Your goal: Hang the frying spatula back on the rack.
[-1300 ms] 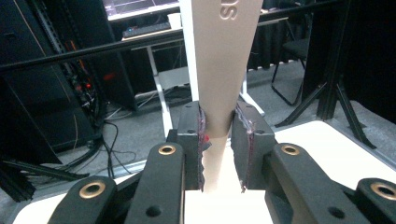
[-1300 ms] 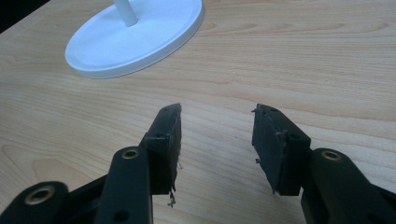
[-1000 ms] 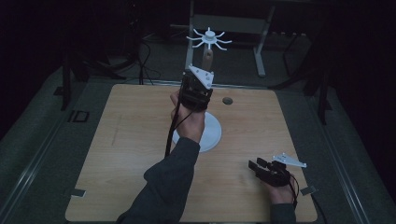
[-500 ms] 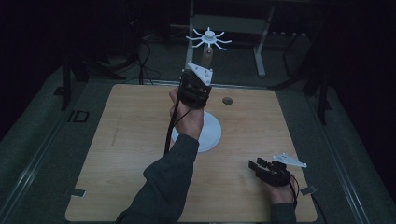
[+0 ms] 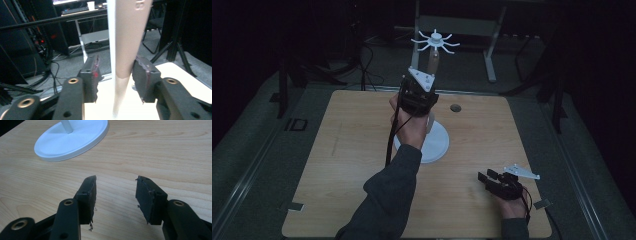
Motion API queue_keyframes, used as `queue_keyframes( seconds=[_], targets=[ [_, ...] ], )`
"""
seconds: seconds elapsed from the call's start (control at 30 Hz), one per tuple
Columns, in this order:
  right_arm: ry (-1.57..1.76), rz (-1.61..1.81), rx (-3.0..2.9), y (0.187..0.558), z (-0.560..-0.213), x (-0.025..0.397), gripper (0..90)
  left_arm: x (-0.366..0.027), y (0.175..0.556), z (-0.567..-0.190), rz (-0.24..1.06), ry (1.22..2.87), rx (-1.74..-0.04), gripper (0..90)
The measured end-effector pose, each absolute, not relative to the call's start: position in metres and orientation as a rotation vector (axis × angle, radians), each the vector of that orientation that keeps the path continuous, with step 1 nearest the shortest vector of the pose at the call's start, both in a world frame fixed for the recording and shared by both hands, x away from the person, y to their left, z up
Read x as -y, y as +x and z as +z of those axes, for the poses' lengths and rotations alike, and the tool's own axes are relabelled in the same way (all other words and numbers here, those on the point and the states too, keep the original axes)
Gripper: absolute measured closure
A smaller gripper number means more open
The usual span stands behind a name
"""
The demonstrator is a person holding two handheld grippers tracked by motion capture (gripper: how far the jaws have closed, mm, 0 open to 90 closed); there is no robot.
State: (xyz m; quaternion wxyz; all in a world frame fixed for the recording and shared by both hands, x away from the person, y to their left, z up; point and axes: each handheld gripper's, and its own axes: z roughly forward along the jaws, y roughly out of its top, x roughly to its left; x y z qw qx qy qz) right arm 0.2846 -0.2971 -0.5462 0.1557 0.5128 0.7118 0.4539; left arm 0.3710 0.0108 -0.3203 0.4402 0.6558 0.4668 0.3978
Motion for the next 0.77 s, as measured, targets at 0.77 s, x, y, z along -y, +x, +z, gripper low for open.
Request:
queue_keyframes(
  seconds=[0.77],
  targets=[
    [1.467,1.258,-2.038,0.286,-0.548,0.298,46.7,-0.022,0.351,-0.331,0.801,1.687,-0.972,35.9]
  ],
)
